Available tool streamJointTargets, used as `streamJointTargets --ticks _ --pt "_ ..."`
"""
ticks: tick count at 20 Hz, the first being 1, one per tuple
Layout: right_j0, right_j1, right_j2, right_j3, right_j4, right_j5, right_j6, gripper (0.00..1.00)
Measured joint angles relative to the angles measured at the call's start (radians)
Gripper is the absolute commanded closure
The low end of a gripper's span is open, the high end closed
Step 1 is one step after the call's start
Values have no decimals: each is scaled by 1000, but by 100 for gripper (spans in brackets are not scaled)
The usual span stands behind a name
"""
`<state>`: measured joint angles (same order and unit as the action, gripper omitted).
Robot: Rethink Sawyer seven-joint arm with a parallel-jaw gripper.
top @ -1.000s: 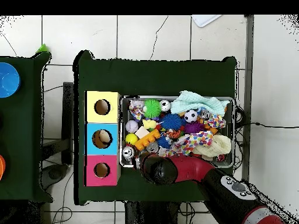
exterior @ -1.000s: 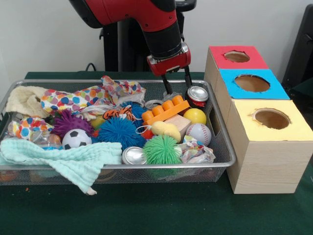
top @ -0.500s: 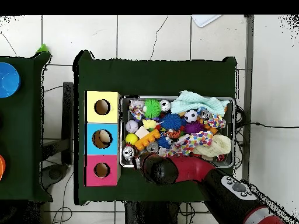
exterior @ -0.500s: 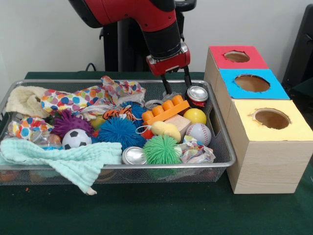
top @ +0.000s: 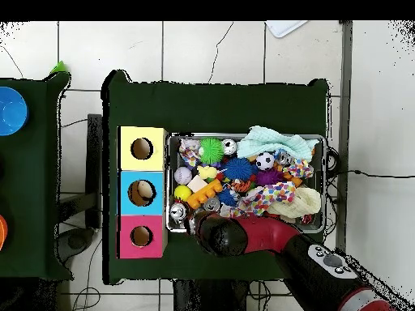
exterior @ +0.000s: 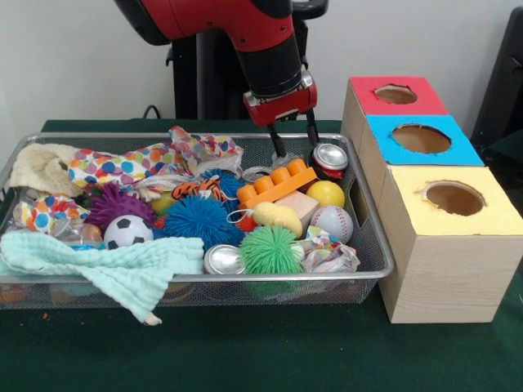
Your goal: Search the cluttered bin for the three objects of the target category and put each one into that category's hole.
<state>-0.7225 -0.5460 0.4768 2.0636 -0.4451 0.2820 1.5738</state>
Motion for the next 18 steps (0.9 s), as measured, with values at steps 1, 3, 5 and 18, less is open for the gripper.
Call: streamJointTargets --ticks 1,3,5,18 --pt "0 -5 0 0 0 0 0 0" --pt "-1 -10 0 0 0 0 0 0" --pt "-1 -15 0 0 0 0 0 0" --pt "-4 -36 0 0 0 1 0 0"
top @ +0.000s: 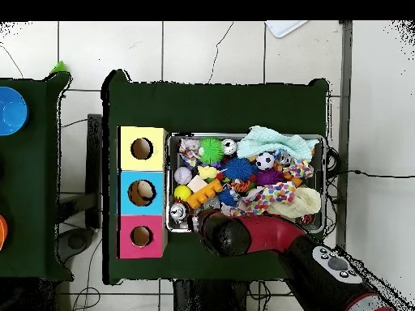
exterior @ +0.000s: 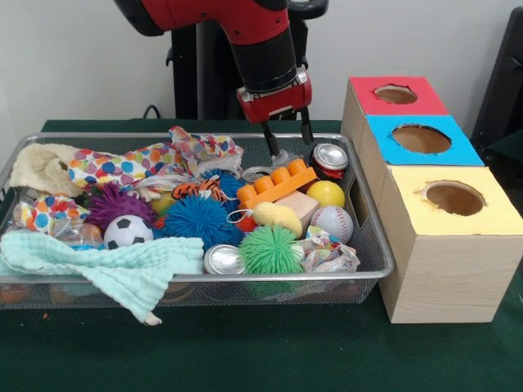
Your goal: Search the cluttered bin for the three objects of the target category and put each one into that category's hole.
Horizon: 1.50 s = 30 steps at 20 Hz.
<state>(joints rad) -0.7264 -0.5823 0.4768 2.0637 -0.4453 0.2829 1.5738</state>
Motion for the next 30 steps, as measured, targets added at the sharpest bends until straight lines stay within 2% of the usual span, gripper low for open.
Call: streamJointTargets --ticks 15,30 --pt "2 0 0 0 0 0 0 0" --pt "25 45 -4 0 0 0 0 0"
